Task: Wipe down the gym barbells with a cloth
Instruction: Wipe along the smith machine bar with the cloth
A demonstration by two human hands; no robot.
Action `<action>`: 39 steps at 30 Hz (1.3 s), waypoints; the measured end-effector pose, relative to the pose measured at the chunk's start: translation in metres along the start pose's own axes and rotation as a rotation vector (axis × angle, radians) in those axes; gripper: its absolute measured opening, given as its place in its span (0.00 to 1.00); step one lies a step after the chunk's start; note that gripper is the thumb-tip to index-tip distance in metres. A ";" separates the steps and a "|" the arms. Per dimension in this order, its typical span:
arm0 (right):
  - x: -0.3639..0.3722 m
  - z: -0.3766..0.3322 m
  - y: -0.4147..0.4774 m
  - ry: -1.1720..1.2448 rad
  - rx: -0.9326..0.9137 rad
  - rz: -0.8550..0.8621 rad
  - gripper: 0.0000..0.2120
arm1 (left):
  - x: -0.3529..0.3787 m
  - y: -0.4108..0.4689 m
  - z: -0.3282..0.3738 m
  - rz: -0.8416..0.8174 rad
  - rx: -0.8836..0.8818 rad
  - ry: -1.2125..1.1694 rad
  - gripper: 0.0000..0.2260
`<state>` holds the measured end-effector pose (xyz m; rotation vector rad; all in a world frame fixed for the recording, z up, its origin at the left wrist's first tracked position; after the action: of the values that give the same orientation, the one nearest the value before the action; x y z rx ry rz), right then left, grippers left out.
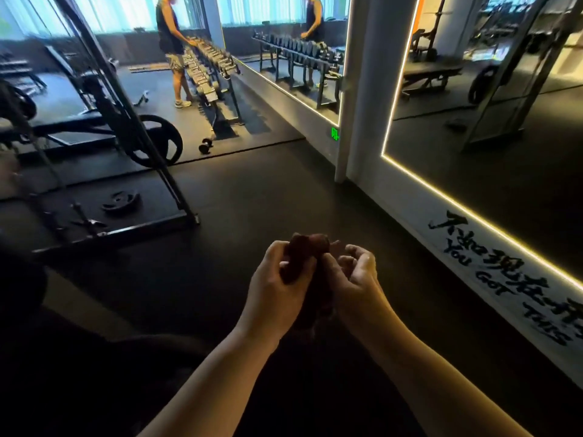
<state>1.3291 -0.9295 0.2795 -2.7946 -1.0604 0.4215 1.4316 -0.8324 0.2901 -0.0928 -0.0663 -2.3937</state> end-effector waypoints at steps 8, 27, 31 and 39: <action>-0.018 -0.035 0.154 0.136 -0.092 -0.273 0.12 | 0.021 0.135 -0.006 0.228 -0.004 0.012 0.10; 0.252 -0.147 0.409 -0.311 -0.414 -1.064 0.15 | -0.202 0.334 0.000 1.196 -0.016 -0.149 0.08; 0.311 -0.169 0.442 -0.178 -0.351 -1.148 0.17 | -0.244 0.366 0.016 1.217 -0.008 -0.233 0.10; 0.423 -0.215 0.534 0.036 0.106 -1.357 0.08 | -0.345 0.440 0.016 1.458 -0.124 0.090 0.20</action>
<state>2.0334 -1.0502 0.2811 -1.4003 -2.3777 0.2010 1.9836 -0.9210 0.2858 -0.0548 0.1509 -0.9391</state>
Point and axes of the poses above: each hand's wrist, its own y-axis towards the middle knuckle, its own x-axis out of the palm, z = x × y, the point moved 2 cm from there along y, towards the middle knuckle, and after that the axes turned 13 degrees about -y, right-handed, at the moved point
